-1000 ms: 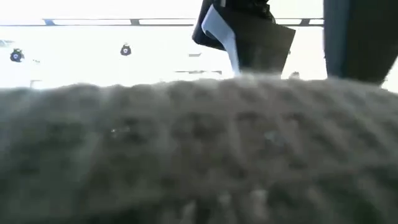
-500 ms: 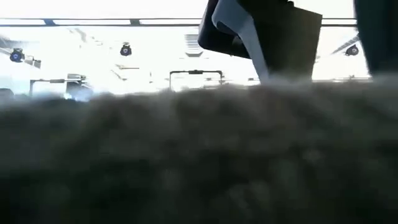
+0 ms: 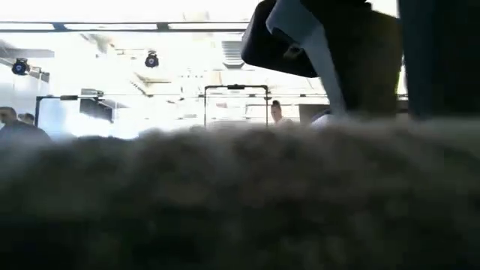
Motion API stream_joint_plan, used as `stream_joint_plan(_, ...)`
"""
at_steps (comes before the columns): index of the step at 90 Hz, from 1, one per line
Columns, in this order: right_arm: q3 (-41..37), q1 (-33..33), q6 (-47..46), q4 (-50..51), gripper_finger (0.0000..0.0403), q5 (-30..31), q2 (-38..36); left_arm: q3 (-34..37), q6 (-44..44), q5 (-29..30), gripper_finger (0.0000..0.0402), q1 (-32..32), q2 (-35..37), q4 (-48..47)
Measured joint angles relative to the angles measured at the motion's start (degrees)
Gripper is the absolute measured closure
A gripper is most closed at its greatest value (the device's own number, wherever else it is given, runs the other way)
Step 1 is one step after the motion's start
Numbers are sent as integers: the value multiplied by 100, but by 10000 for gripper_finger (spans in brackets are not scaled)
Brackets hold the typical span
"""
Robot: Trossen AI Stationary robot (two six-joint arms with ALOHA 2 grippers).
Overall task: Fold towel
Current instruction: Fold the gray kitchen towel
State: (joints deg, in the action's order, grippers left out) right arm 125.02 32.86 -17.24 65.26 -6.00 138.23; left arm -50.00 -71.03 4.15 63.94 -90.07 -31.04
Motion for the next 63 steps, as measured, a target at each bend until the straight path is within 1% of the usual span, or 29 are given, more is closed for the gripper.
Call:
stream_joint_plan(3,-2,0,31,36,378,0,0,0,-35,2,395,1,19,-1)
stream_joint_plan(7,-3,7,59,112,392,0,-3,0,-69,5,398,6,61,-5)
stream_joint_plan(15,-5,37,25,418,394,46,-101,0,-230,32,399,11,252,-44)
stream_joint_plan(22,-5,108,-58,780,400,246,-288,-31,-372,172,400,22,463,-102)
stream_joint_plan(30,-1,249,-217,986,400,584,-555,-210,-388,578,400,73,702,-342)
stream_joint_plan(41,-24,500,-548,1061,402,1023,-875,-581,-376,1335,401,156,913,-767)
stream_joint_plan(50,-73,786,-788,1234,402,1552,-1004,-839,-252,1872,401,205,945,-741)
stream_joint_plan(58,-182,1067,-1066,1299,402,1892,-1027,-981,-238,2091,401,232,828,-657)
stream_joint_plan(63,-271,1227,-1269,1293,402,2005,-1028,-1048,-257,2094,401,260,656,-557)
